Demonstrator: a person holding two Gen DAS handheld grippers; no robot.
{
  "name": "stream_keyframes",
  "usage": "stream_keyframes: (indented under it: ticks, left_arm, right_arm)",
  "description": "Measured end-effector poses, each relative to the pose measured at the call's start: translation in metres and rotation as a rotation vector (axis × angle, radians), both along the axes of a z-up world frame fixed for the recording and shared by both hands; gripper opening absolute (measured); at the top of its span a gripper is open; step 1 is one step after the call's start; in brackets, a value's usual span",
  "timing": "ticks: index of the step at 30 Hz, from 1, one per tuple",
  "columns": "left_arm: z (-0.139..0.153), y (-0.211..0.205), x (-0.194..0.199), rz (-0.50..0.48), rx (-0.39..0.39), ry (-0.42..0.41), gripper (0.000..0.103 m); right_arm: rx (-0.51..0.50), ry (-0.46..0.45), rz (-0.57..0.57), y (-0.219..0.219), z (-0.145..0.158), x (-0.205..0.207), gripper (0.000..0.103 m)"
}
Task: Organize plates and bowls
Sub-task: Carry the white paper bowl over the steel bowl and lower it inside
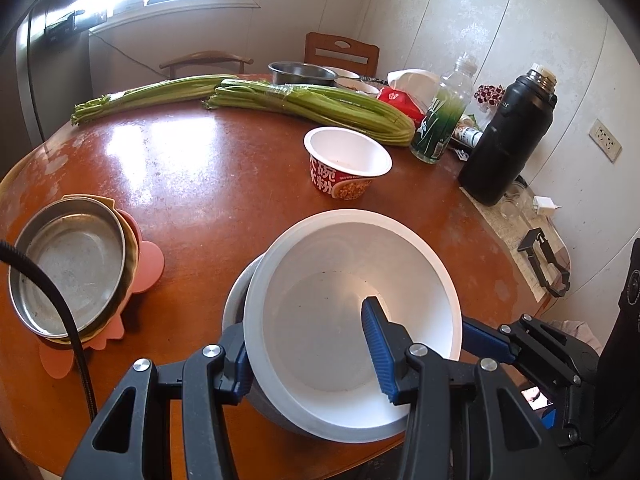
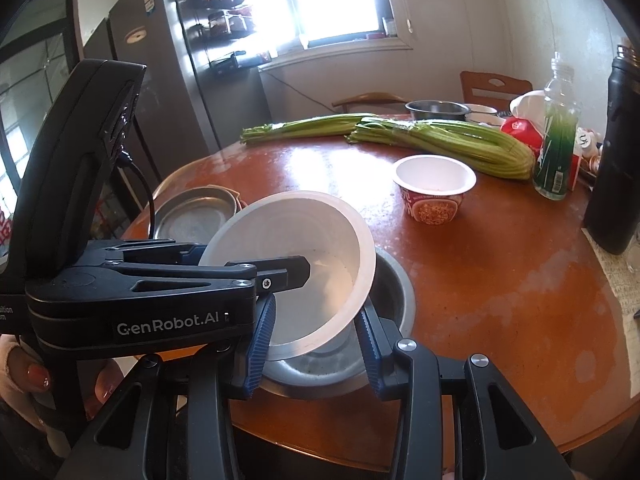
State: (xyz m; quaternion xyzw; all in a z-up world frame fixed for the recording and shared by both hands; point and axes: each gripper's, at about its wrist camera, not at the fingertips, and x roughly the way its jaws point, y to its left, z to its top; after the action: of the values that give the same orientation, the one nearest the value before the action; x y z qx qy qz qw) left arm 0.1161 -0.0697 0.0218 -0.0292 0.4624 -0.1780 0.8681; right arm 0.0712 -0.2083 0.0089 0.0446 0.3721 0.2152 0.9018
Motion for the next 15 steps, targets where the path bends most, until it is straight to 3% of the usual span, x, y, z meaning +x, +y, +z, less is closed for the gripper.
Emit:
stream_keyframes:
  ticks: [15]
  left_arm:
    - [-0.025,-0.004,0.006,0.013,0.020,0.041,0.048]
  right_arm:
    - [0.013,0.062,0.003,-0.005,-0.022,0.009,0.043]
